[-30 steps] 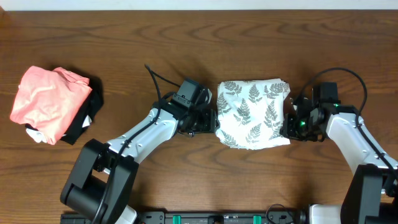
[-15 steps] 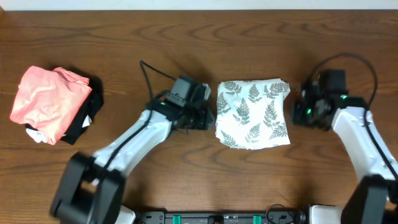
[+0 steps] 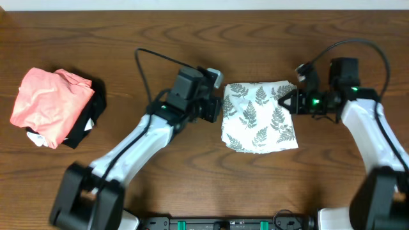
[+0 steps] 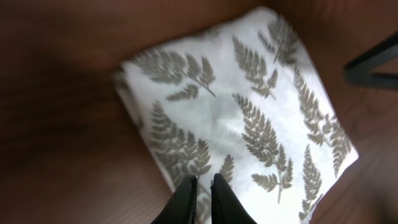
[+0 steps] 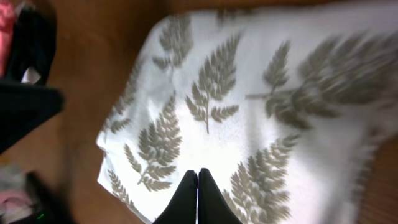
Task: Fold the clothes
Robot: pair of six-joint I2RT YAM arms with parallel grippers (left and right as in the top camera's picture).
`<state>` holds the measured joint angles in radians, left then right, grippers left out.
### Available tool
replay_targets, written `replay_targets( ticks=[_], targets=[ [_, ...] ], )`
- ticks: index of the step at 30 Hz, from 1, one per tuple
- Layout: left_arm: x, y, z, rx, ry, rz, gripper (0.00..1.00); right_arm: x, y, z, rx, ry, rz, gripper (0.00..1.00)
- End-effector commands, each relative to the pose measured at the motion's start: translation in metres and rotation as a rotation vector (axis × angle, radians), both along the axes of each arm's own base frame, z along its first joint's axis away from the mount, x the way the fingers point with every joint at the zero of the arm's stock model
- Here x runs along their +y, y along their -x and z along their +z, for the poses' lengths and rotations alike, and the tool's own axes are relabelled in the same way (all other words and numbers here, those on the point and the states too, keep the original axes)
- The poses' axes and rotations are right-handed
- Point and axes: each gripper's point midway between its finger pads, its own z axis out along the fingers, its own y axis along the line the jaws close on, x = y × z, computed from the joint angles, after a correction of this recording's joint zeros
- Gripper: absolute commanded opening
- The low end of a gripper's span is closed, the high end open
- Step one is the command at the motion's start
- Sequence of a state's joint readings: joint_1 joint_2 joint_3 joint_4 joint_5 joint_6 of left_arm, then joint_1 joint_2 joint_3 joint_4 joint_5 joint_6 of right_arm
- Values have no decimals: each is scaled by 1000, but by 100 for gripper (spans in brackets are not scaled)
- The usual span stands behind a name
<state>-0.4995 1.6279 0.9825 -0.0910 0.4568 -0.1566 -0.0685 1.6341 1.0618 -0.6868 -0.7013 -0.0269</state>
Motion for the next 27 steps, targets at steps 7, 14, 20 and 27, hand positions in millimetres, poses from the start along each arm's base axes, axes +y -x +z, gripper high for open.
replay_targets(
  ticks=[7,14,20,27],
  targets=[
    [-46,32,-66,209,74,-167,11,-3,4,-62,158,-37,4,1],
    [-53,55,-102,299,18,-201,11,-41,19,-99,267,221,-48,2],
    [-27,47,-124,284,-138,-96,17,-49,23,-103,285,271,-59,3],
    [-20,31,-101,235,-105,-62,35,-49,23,-103,287,271,-57,3]
  ],
)
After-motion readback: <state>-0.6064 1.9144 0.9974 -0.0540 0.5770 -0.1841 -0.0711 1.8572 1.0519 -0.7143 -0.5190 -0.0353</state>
